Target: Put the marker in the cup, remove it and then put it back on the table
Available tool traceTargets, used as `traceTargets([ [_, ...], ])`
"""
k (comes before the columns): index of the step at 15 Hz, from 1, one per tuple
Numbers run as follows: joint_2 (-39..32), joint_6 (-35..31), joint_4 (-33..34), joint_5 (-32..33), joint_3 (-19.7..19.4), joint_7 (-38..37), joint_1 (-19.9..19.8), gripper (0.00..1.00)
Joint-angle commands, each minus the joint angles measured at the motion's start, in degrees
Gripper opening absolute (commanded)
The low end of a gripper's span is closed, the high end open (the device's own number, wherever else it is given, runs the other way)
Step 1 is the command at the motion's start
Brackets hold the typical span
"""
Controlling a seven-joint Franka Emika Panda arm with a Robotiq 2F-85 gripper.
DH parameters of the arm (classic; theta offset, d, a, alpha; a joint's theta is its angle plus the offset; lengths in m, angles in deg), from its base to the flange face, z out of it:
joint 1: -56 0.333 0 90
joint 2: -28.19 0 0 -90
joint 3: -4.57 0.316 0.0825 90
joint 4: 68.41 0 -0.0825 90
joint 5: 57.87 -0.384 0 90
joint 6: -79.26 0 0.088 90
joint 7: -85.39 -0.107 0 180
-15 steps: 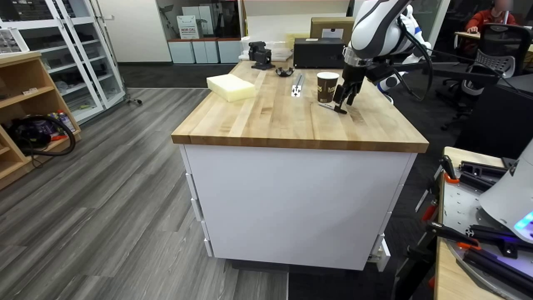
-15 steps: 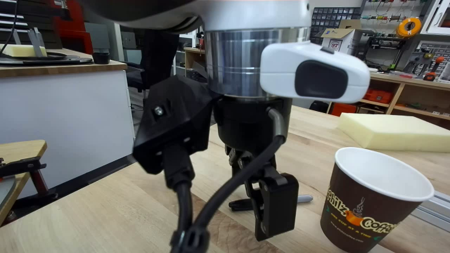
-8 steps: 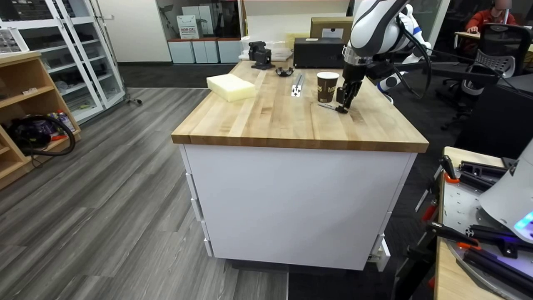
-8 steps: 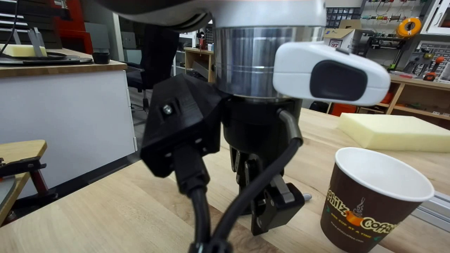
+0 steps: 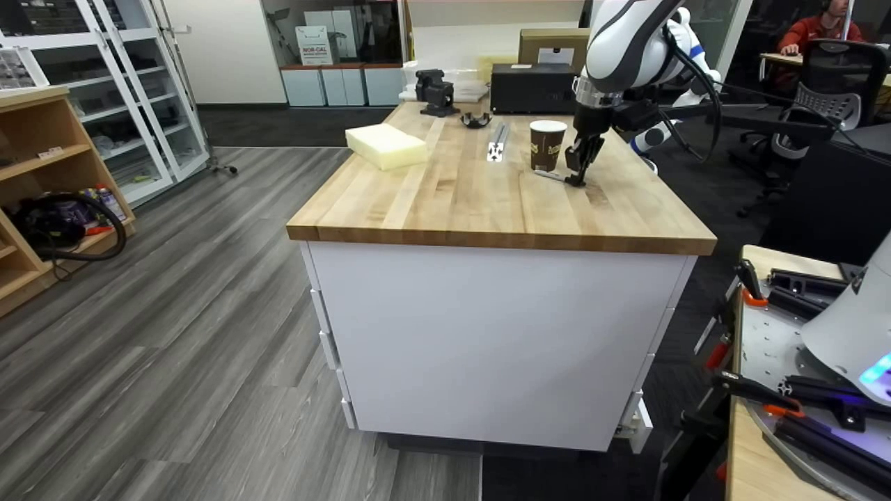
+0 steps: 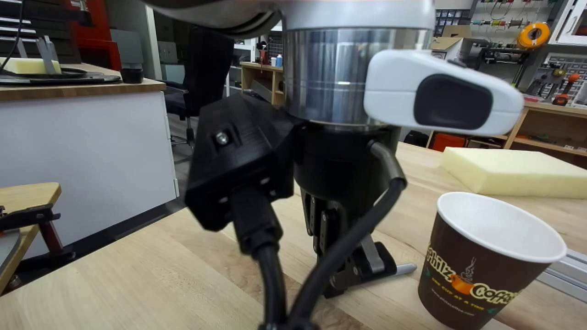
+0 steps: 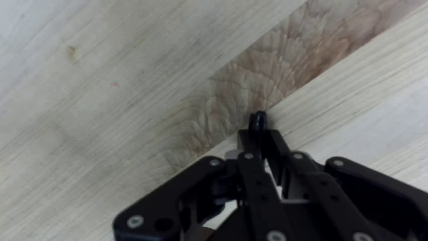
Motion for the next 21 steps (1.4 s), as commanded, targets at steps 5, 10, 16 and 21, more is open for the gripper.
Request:
traceTargets([
  [5, 3.08, 10.28, 1.08, 6.70, -1.12, -3.13, 0.70, 0.04],
  [10, 6.50, 14.06, 0.58, 14.18, -1.76, -8.77, 1.95, 0.04],
  [16, 13.00, 23.09, 0.37, 21.36, -0.55, -14.37, 3.24, 0.04],
  [21, 15.55, 27.36, 1.01, 21.04, 0.33, -13.82, 3.28, 0.04],
])
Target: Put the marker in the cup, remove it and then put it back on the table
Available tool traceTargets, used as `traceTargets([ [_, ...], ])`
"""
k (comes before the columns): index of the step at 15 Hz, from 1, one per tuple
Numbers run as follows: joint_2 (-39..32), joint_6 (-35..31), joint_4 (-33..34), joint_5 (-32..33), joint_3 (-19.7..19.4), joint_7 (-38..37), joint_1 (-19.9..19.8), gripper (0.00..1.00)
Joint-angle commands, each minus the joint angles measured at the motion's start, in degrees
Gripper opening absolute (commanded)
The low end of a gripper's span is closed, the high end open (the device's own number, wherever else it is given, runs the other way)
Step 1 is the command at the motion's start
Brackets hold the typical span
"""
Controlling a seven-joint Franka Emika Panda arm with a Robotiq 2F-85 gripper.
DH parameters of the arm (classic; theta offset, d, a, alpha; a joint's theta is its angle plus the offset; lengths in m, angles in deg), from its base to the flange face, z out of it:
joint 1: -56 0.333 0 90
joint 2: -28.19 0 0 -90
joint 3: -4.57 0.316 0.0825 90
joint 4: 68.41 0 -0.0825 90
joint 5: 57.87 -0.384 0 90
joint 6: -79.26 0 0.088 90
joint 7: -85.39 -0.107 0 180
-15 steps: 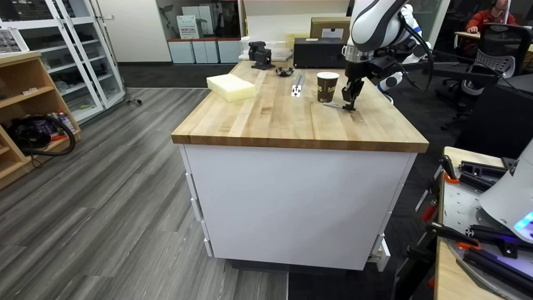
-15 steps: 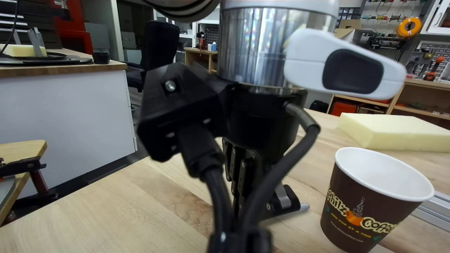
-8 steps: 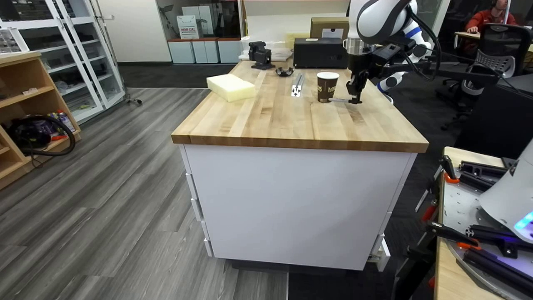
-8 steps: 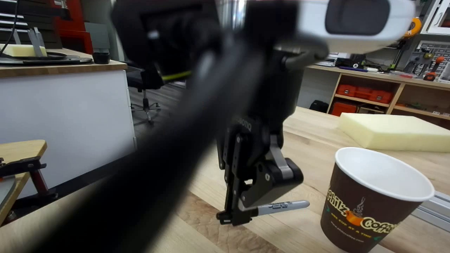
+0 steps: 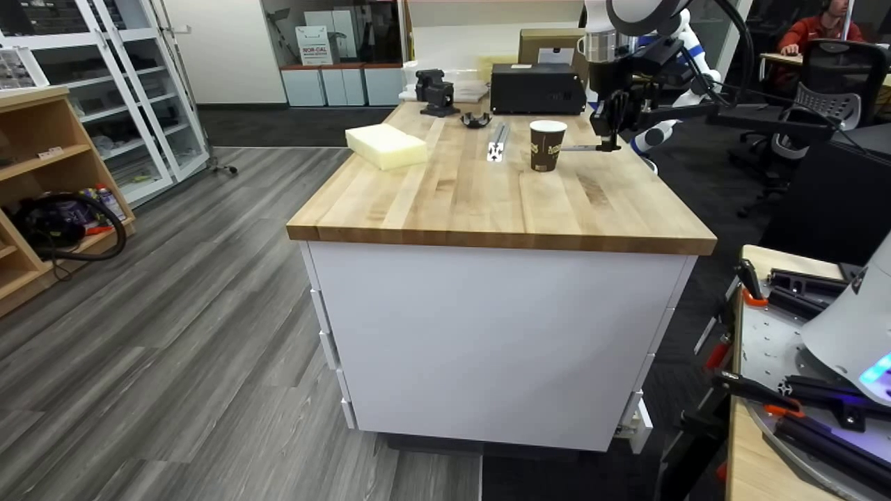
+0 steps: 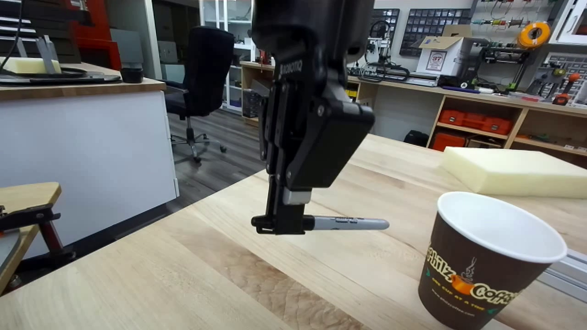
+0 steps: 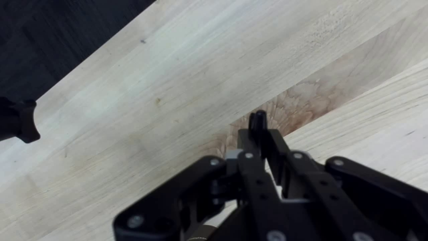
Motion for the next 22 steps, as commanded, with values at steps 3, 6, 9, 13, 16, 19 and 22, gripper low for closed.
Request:
traceTargets([
  [3, 3.02, 1.36, -0.47, 1.06, 0.14, -1.37, 0.10, 0.04],
  [6, 3.09, -1.51, -0.77, 1.76, -0.38, -0.94, -0.39, 0.04],
  [9, 2.90, -3.61, -0.54, 2.26, -0.84, -0.75, -0.77, 0.04],
  [13, 3.05, -3.13, 0.05, 2.25, -0.99, -1.26, -0.85, 0.04],
  [16, 2.79, -2.90, 0.68, 2.03, -0.92, -1.16, -0.73, 0.04],
  [19, 2.75, -2.56, 1.25, 2.19, -0.81, -1.40, -0.63, 0.04],
  [22, 1.65, -3.13, 2.54, 1.70, -1.02, -0.51, -0.78, 0.04],
])
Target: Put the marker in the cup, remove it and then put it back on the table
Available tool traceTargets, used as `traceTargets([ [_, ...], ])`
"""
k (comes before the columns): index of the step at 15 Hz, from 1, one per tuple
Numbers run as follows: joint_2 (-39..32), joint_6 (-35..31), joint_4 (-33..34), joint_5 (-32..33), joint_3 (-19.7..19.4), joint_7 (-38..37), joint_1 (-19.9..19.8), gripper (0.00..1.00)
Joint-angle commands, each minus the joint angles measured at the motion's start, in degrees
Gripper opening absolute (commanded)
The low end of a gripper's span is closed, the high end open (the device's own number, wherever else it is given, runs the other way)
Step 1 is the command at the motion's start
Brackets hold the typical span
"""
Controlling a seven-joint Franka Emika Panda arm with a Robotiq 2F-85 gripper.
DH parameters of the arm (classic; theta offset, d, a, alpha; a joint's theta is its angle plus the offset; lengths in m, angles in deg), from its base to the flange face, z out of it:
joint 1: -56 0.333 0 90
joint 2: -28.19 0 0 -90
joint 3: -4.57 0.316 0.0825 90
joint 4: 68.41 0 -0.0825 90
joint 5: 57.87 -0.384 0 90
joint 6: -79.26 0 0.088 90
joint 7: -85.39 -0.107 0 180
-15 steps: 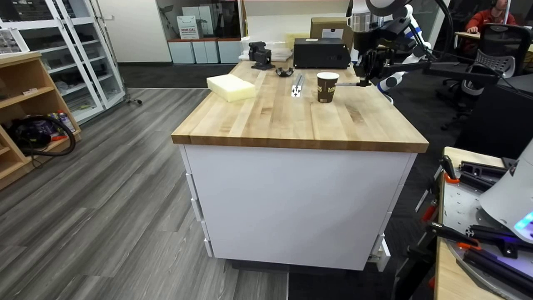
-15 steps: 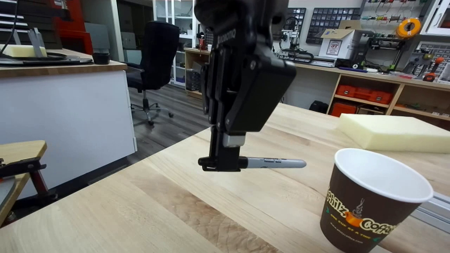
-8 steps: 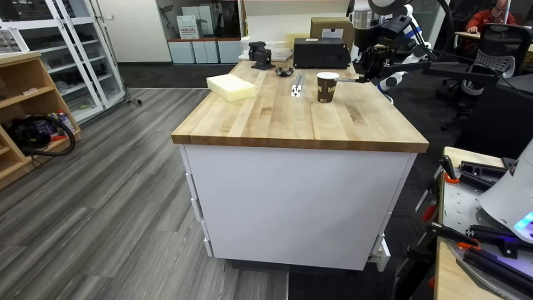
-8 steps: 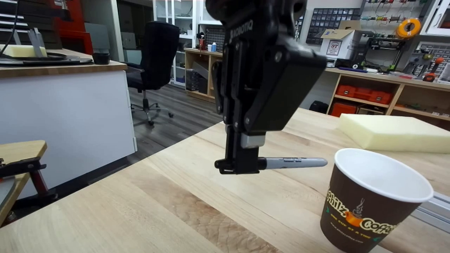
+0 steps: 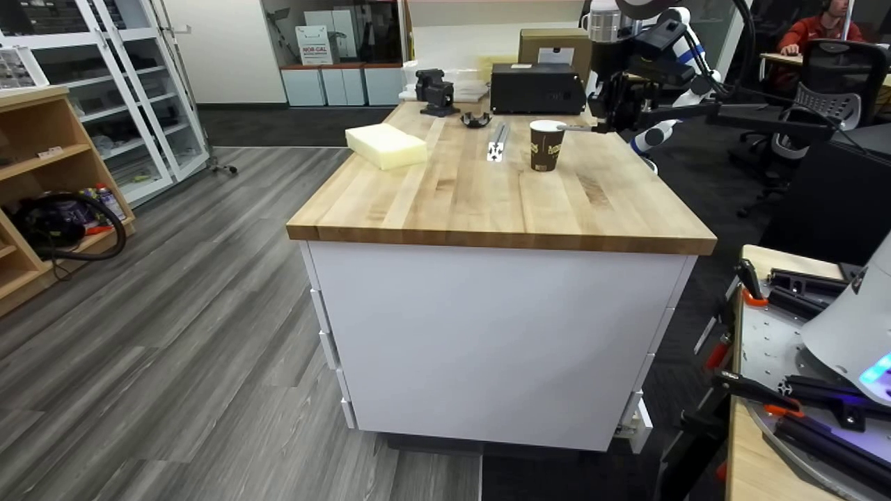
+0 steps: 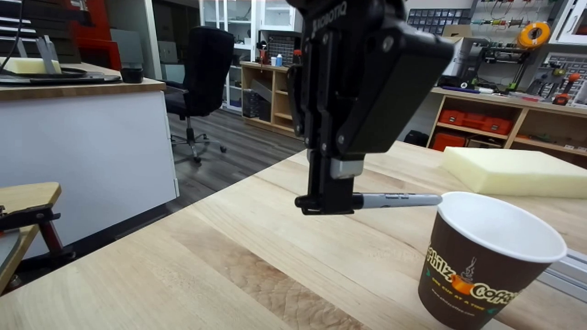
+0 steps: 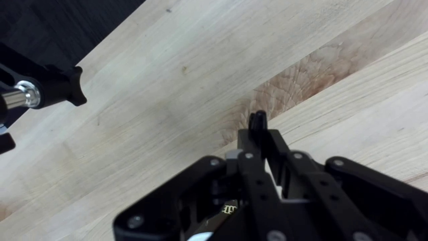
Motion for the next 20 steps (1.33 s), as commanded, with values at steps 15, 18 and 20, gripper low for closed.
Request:
traceTargets([
  [15, -6.26, 6.71, 12.03, -4.34, -0.30, 4.04, -0.30, 0.04],
  [18, -8.48, 9.65, 14.90, -5.99, -0.25, 4.85, -0.45, 0.04],
  [20, -9.86, 11.48, 16.76, -6.63, -0.22, 5.14, -0.53, 0.04],
])
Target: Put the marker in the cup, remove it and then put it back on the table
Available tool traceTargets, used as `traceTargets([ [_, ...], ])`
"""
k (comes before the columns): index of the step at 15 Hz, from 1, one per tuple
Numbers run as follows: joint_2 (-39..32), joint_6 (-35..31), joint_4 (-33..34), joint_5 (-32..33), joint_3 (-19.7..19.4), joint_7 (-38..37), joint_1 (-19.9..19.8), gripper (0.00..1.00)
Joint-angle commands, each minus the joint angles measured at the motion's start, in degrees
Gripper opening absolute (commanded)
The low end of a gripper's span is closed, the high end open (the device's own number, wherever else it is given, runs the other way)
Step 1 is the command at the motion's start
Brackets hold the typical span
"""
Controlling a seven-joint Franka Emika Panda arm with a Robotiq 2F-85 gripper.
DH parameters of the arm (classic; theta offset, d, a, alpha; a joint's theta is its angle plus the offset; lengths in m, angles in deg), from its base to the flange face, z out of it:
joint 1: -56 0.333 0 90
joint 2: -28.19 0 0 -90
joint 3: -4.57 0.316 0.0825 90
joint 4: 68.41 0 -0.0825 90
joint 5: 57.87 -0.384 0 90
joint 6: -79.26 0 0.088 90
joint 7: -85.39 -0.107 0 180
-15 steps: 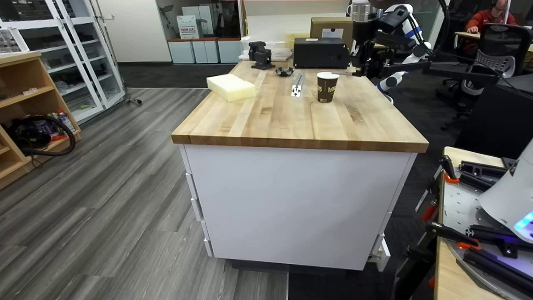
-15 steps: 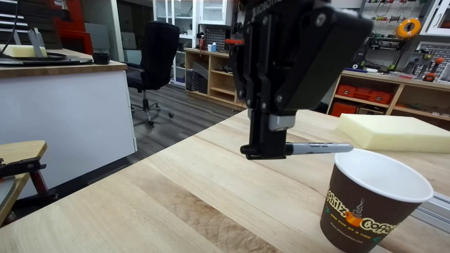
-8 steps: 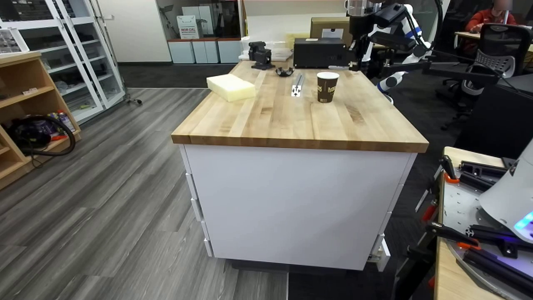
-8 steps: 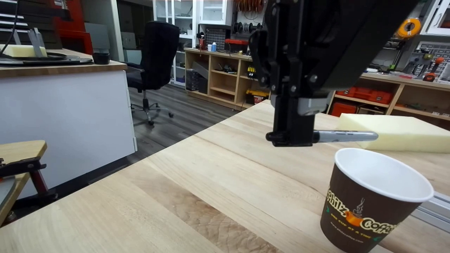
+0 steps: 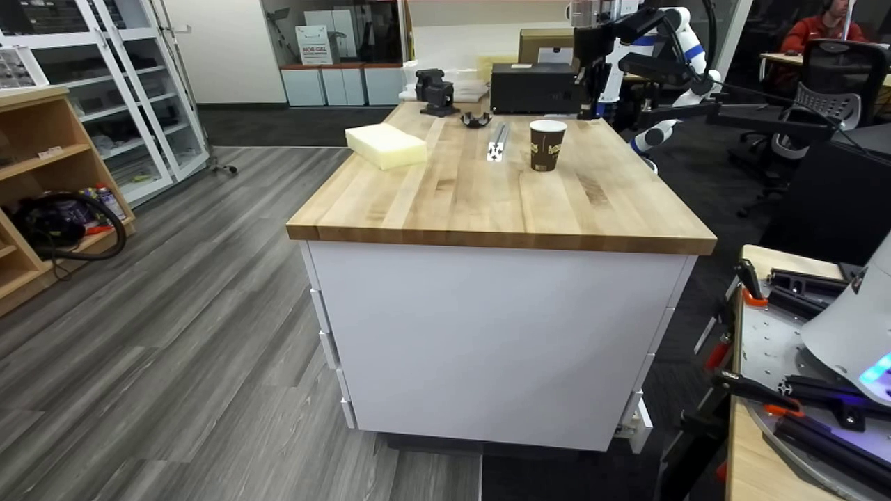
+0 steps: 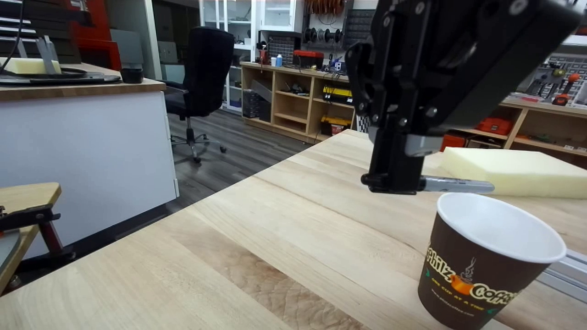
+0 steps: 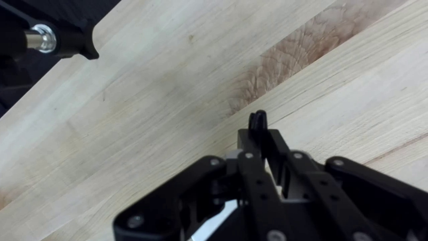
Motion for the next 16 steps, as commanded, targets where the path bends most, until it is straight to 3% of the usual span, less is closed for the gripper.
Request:
traceTargets([
  [1, -3.20, 5.03, 5.11, -1.91, 0.07, 1.76, -0.47, 0.04],
  [16, -9.19, 15.40, 15.13, -2.08, 0.44, 2.45, -0.86, 0.04],
])
